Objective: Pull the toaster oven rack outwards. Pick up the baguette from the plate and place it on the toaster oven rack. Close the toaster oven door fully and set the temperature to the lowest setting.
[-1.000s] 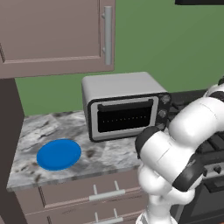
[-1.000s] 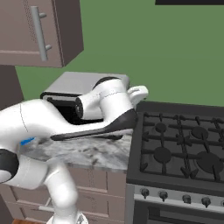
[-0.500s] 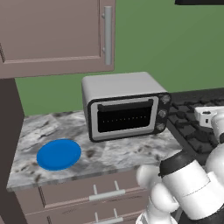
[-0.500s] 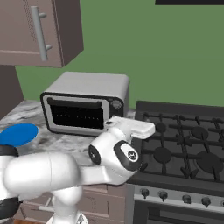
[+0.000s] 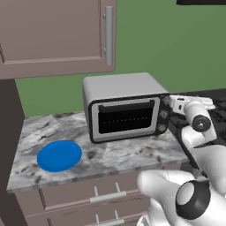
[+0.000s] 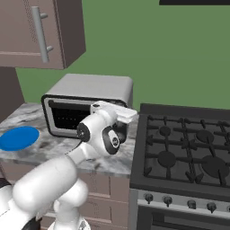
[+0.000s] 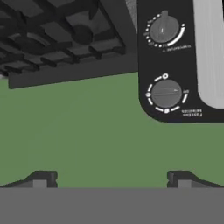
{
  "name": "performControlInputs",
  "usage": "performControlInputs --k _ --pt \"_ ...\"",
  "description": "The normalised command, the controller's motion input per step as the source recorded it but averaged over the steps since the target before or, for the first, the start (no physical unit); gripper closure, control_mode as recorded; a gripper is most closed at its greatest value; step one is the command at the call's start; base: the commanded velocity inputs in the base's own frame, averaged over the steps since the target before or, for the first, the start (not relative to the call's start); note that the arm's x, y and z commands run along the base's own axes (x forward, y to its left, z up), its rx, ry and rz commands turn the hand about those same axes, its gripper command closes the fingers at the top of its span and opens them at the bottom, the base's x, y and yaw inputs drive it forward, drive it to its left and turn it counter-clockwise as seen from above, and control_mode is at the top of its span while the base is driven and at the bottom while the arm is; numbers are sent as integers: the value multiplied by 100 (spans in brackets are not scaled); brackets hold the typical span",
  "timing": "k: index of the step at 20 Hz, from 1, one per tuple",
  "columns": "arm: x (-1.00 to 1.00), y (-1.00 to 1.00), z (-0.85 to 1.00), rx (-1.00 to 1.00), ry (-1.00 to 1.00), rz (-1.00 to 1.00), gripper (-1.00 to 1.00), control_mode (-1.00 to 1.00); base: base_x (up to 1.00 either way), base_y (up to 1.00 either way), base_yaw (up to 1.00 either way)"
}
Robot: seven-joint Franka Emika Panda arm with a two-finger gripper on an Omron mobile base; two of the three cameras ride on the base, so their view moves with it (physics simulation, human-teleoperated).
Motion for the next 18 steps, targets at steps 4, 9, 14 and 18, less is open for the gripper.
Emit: performControlInputs --k 4,9,14,18 --pt "-2 -9 100 2 51 7 -100 -100 0 0 0" --pt "-57 -39 100 5 54 1 -100 -100 0 0 0" --pt "-98 -45 63 68 12 4 -100 -100 0 0 0" --pt "-28 -2 0 97 -31 -5 -100 -100 0 0 0"
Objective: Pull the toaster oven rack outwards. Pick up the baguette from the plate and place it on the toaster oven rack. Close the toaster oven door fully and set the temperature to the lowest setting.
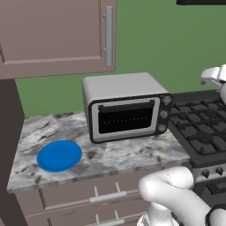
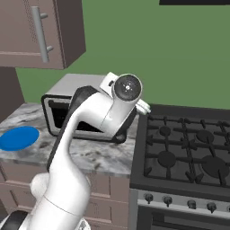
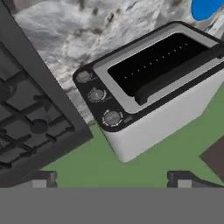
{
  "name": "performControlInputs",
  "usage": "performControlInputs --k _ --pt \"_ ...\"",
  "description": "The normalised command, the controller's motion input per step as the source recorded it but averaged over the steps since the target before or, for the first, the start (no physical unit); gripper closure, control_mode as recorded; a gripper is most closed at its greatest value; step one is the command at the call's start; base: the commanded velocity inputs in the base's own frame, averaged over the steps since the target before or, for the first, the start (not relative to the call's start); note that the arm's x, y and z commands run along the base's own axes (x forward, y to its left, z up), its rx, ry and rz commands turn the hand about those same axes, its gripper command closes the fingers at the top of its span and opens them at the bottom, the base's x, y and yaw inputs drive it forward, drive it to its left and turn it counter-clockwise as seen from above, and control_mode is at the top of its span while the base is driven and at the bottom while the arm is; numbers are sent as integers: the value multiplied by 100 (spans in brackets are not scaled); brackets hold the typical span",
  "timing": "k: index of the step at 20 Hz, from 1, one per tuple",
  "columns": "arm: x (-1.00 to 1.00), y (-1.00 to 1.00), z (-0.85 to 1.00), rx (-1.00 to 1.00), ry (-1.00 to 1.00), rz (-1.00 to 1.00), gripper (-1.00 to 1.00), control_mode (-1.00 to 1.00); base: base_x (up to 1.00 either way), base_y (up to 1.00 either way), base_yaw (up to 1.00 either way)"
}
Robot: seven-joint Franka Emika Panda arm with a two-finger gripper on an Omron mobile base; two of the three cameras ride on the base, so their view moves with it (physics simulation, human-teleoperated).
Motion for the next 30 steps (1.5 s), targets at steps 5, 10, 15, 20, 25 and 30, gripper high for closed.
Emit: performControlInputs --k 5,10,15,20,25,30 --pt "-15 39 0 16 -26 -22 -100 -100 0 0 0" --pt "12 36 0 4 3 -22 -100 -100 0 0 0" --pt "-14 5 6 43 -1 -73 -100 -100 0 0 0" --pt "-34 0 23 58 0 -67 -100 -100 0 0 0" --pt "-36 1 19 70 -6 -61 -100 -100 0 0 0" --pt "-13 10 -3 96 -25 -41 -100 -100 0 0 0"
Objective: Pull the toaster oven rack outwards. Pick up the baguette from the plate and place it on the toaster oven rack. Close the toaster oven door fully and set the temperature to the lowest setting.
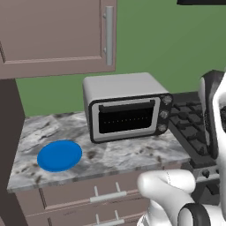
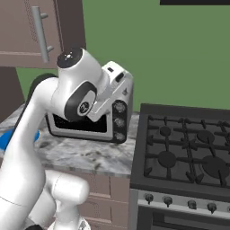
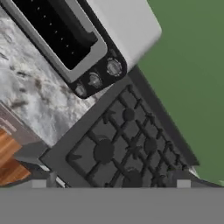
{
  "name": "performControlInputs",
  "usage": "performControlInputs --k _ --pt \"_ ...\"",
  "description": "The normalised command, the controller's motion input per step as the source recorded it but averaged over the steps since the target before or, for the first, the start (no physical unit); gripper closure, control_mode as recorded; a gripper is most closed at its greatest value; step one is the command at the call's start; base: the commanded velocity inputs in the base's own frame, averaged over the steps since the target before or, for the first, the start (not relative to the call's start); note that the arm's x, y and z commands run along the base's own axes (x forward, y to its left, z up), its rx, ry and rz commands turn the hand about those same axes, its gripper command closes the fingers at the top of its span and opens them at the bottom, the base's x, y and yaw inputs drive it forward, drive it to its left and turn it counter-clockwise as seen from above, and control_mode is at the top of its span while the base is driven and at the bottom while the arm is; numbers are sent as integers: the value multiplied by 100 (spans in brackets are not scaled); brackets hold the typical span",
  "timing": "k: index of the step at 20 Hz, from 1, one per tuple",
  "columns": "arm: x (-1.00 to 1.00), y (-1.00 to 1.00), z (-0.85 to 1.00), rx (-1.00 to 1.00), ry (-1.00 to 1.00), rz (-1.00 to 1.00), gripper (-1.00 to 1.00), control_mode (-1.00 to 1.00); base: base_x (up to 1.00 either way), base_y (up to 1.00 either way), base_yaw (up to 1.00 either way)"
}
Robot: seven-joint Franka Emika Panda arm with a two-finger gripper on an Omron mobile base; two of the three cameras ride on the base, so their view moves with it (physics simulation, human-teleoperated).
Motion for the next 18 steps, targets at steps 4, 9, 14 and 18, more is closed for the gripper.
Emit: performControlInputs --k 4,9,14,18 --pt "19 13 -31 100 -45 -34 -100 -100 0 0 0" --pt "55 49 -65 75 -47 -32 -100 -100 0 0 0" --pt "42 59 -8 -3 -6 -71 -100 -100 0 0 0" --pt "0 22 11 1 34 -61 -100 -100 0 0 0"
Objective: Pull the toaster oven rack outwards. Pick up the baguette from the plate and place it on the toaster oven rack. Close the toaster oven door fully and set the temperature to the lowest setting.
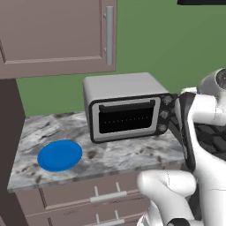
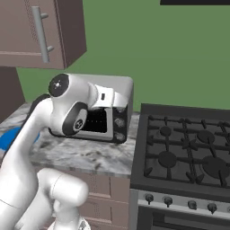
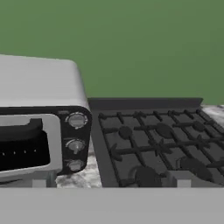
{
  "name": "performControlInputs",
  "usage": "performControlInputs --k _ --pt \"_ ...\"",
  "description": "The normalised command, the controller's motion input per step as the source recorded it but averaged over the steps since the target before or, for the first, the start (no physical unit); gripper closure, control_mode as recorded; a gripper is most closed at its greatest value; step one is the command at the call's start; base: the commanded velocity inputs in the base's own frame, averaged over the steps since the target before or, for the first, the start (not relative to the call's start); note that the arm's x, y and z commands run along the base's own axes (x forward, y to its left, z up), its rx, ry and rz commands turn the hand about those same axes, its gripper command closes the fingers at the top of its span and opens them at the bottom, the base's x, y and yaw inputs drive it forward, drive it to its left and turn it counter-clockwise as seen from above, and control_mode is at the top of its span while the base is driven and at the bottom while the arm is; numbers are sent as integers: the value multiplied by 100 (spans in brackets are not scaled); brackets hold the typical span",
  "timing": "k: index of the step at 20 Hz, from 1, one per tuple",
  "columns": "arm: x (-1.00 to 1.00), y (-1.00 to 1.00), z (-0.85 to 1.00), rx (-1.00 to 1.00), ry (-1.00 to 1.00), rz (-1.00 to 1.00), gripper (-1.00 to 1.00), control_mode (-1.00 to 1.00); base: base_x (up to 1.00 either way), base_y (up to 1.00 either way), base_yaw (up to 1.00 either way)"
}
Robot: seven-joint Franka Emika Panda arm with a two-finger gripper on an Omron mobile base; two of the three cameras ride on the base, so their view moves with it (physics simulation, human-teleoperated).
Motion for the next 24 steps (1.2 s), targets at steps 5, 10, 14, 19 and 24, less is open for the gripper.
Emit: performControlInputs --k 5,10,14,19,24 --pt "-6 -27 9 20 35 -43 -100 -100 0 0 0" --pt "0 0 0 1 0 0 -100 -100 0 0 0" --pt "2 0 -7 21 0 26 -100 -100 0 0 0" --pt "9 0 -34 11 0 50 -100 -100 0 0 0" --pt "4 4 -39 1 -8 26 -100 -100 0 0 0"
